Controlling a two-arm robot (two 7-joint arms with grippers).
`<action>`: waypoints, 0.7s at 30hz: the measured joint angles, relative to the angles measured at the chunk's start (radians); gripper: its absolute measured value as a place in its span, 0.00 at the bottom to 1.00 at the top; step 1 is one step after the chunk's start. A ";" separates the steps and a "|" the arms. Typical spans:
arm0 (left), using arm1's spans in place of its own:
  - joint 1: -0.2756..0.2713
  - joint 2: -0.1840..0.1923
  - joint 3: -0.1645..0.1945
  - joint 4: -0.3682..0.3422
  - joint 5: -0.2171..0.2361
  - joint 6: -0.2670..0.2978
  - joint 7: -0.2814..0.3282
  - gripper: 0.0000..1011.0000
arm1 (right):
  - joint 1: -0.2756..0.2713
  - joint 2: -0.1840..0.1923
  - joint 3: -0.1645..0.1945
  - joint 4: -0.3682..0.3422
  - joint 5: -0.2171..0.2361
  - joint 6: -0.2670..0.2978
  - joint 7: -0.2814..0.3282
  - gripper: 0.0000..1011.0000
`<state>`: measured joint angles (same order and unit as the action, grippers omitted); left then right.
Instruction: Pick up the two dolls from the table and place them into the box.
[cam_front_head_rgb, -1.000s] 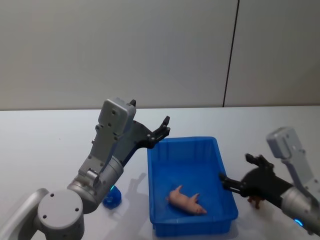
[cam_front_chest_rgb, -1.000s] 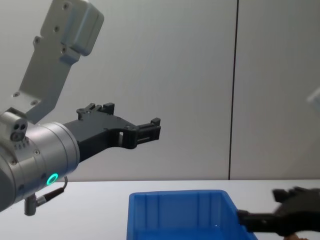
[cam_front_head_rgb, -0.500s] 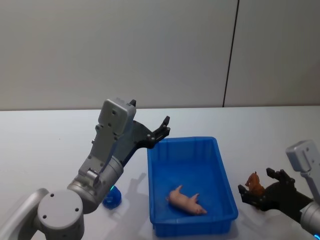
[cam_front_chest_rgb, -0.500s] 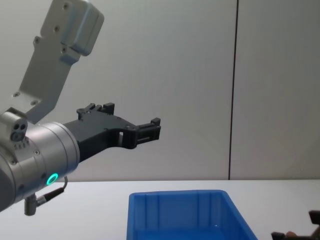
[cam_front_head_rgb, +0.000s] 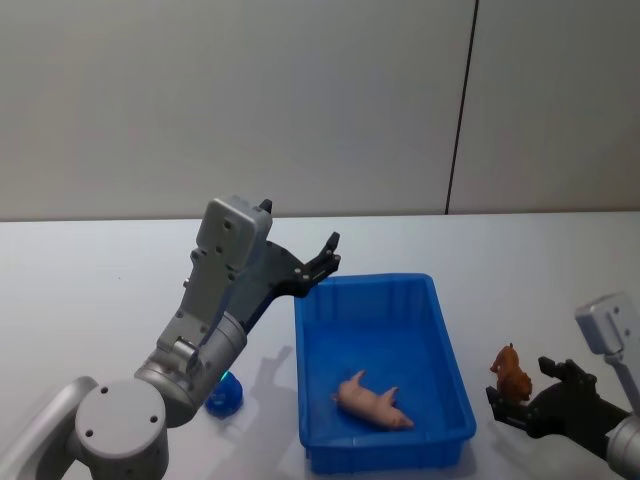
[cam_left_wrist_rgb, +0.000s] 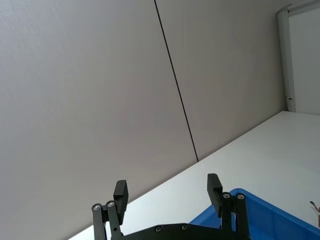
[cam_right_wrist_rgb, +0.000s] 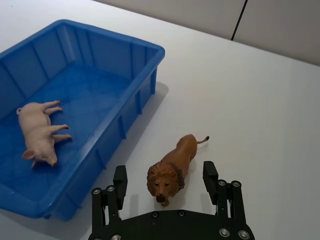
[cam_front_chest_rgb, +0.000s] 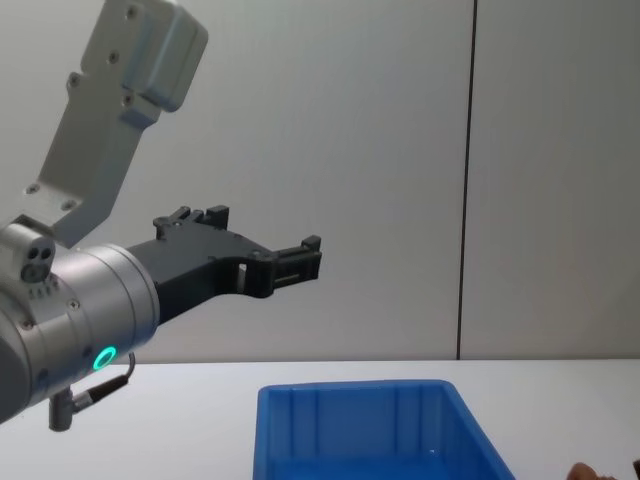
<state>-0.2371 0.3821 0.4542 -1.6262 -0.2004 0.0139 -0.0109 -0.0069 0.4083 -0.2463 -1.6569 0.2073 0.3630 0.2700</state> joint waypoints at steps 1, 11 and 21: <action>0.000 0.000 0.000 0.000 0.000 0.000 0.000 0.99 | 0.002 -0.001 0.000 0.005 0.002 0.006 0.001 0.93; 0.000 0.000 0.000 0.000 0.000 0.000 0.000 0.99 | 0.020 -0.010 0.002 0.042 0.014 0.039 0.005 0.67; 0.000 0.000 0.000 0.000 0.000 0.000 0.000 0.99 | 0.029 -0.013 0.005 0.052 0.013 0.031 -0.001 0.42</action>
<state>-0.2371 0.3821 0.4542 -1.6262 -0.2004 0.0139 -0.0110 0.0219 0.3955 -0.2413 -1.6045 0.2201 0.3937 0.2693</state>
